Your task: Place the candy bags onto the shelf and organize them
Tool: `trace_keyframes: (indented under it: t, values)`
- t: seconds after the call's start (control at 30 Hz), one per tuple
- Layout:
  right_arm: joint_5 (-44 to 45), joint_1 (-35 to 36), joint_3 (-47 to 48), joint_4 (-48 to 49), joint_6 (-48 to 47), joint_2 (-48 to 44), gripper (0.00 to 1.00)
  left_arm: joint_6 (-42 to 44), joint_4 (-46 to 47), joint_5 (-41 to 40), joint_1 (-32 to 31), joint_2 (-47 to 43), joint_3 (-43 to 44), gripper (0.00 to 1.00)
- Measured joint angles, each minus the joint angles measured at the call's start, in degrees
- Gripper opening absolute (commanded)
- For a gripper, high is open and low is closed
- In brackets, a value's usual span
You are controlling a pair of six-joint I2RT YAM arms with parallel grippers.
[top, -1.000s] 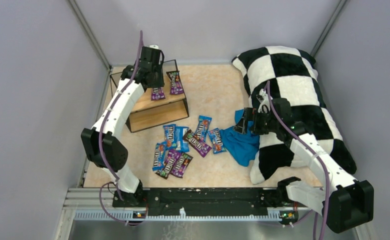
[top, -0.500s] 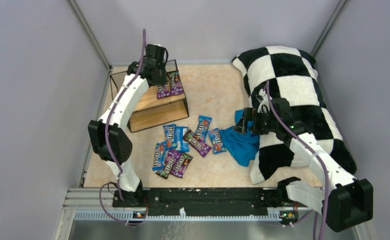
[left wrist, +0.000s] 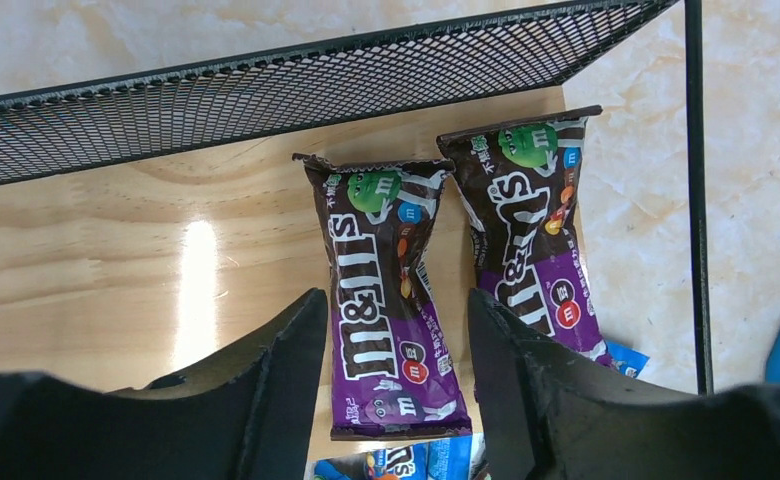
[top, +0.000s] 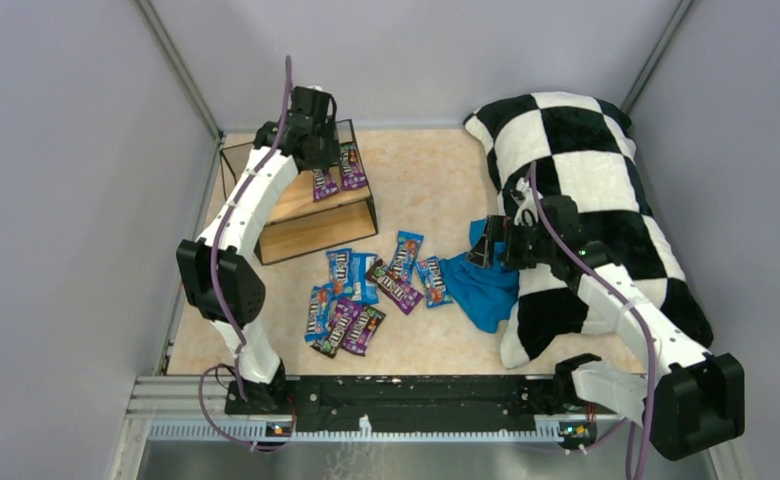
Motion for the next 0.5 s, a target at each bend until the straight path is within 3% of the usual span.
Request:
trace_keyframes:
  t: [0.3,0.5]
  values:
    - [0.0,0.0,-0.3,0.8,0.0,0.3,0.99,0.0,0.0,2.5,0.5,-1.3,-1.8,0.64]
    - [0.0,0.0,-0.3,0.9,-0.1,0.5,0.99,-0.5,0.5,6.4,2.0,-8.0,-9.2,0.96]
